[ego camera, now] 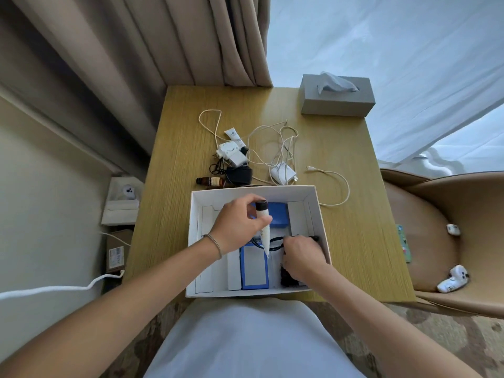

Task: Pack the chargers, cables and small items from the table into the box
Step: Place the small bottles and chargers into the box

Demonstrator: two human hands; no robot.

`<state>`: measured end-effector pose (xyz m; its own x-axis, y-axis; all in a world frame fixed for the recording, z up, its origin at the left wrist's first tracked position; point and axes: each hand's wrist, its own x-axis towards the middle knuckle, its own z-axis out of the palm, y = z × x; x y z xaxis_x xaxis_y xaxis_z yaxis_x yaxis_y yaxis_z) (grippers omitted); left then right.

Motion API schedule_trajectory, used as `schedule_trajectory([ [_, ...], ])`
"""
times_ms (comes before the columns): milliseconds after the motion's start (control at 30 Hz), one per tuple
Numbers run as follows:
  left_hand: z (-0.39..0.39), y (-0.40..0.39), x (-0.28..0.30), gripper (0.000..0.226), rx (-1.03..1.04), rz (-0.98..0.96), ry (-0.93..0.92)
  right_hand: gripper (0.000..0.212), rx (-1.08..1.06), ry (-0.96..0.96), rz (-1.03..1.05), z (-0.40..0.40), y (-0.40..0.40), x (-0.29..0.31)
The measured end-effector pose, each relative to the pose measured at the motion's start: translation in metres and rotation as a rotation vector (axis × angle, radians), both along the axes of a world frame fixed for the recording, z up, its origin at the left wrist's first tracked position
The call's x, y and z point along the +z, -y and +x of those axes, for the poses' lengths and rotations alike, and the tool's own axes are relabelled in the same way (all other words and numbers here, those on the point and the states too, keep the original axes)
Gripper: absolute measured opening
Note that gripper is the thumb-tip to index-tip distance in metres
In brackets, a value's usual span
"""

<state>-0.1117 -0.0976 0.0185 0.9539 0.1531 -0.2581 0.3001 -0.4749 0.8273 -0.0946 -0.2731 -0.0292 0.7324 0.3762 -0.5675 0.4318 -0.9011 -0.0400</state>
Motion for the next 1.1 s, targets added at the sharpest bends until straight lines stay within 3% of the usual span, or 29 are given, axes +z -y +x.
schedule_trajectory([
  [133,-0.008,0.009,-0.020,0.032,-0.044,0.011,-0.096,0.026,-0.013,0.045,0.042,0.001,0.003,0.002],
  [300,-0.011,0.027,-0.048,0.031,-0.095,0.034,-0.201,0.008,-0.076,0.112,0.215,0.009,0.009,0.016],
  [467,-0.010,0.045,-0.069,0.027,-0.136,0.119,-0.269,0.014,-0.126,0.139,0.286,0.016,0.010,0.032],
  [600,-0.011,0.055,-0.075,0.016,-0.247,0.355,-0.198,0.013,-0.152,0.127,0.295,0.017,0.012,0.033],
  [767,-0.008,0.056,-0.082,0.037,-0.365,0.725,-0.075,0.014,-0.158,0.134,0.312,0.018,0.011,0.029],
  [933,-0.004,0.053,-0.078,0.045,-0.373,0.738,-0.043,0.016,-0.173,0.179,0.449,0.026,0.011,0.035],
  [1100,0.000,0.038,-0.044,0.028,-0.258,0.601,0.215,0.014,-0.321,0.279,0.687,0.063,0.013,0.059],
])
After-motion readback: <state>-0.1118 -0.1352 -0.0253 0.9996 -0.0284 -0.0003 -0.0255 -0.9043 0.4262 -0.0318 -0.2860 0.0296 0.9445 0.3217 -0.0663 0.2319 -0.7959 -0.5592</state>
